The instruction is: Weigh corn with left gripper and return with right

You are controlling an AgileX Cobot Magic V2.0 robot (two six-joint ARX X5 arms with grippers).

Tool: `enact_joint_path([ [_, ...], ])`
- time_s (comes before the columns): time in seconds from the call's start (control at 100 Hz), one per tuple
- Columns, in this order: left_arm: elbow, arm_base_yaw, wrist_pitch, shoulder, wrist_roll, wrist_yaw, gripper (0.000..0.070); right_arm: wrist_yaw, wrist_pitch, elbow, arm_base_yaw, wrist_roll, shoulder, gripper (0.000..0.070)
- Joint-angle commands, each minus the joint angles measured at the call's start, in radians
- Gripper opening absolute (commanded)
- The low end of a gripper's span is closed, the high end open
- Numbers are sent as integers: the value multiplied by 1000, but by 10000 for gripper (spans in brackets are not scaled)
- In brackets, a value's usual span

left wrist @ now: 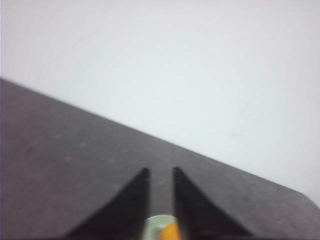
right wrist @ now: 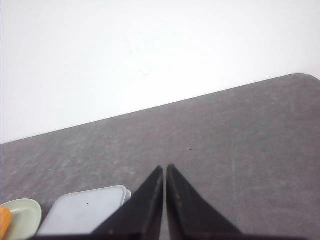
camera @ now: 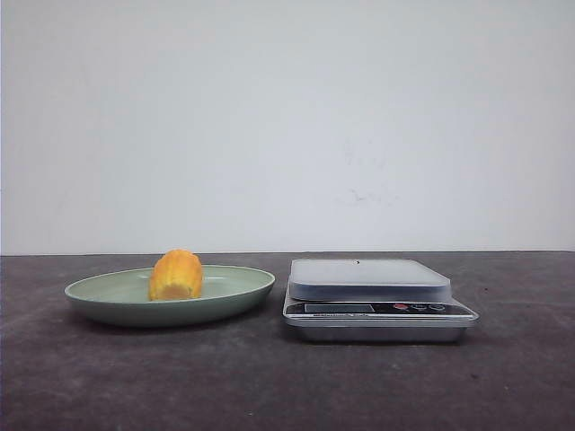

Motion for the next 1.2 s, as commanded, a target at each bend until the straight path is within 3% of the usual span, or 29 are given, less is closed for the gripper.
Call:
enact_joint_path([
  [0.0,74,0,-27,46,3,30,427,-21,-16,70,0,5,48,460],
  [0.19,277,-2,-172,176,80,103,427,-64,-97,231,38,-56,147,463],
  [0.35,414,-42,-185,313,90,152,427,-64,-209,368,66,-103,216,469],
  [0.48,520,-131,-179,472,105,158,429,-68,-233,454,75,-108,248,589],
  [0.59,584,-223,-187,630,146,98,429,-68,-247,507,77,-114,264,606],
  [0.88,602,-374,-206,978,158,-79,429,-68,-283,554,78,-137,277,622],
  [1.07,602,-426,-178,1160,148,-111,429,-68,-305,554,78,-137,277,622],
  [1.19,602,-468,-172,1250,147,-178,429,-68,-304,554,78,-137,277,622],
])
